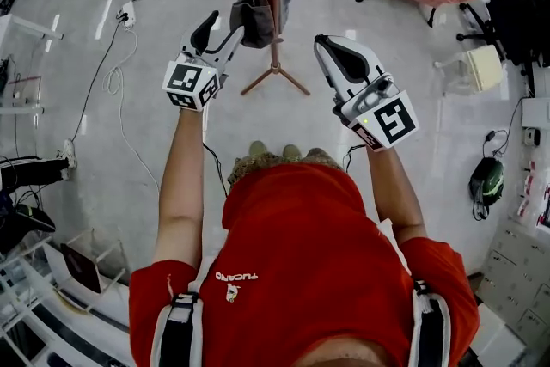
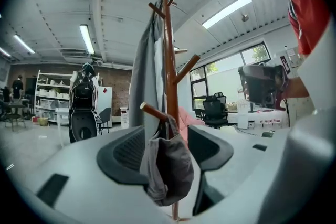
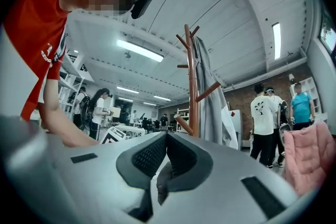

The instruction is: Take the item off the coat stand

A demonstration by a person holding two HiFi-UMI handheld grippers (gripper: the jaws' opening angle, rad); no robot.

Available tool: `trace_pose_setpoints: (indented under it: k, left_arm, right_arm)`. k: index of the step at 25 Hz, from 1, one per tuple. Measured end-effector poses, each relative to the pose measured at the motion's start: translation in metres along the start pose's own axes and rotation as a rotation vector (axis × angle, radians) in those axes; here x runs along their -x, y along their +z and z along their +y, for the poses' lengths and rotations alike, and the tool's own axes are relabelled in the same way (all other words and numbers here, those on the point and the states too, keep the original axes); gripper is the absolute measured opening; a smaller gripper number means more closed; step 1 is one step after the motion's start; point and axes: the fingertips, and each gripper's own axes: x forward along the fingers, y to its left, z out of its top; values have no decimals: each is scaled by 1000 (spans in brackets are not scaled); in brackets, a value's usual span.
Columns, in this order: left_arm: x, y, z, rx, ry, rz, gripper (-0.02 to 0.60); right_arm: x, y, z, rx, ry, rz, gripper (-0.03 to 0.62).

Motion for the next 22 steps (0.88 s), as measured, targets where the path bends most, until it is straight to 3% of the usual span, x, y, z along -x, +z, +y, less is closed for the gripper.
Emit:
trace_pose_setpoints:
  k: [11,13,15,17,22]
  left_arm:
    - [-70,-70,30,6,-143,129,248]
    - [-76,-69,27,0,-168,124,186]
    - [-78,-64,25,10,-186,101,80]
    - [-78,-62,24,32,-198,88,28]
    - [-77,-48,26,86,-169,55,17]
  right_arm:
    - [-4,-21,-7,20,-168,94,25]
    - [0,-21,-8,22,-197,103,25]
    - [3,-22,-9,19,-222,110,25]
    - [5,-24,-7,14,-241,116,25]
    - [13,-33,-9,-14,-260,119,25]
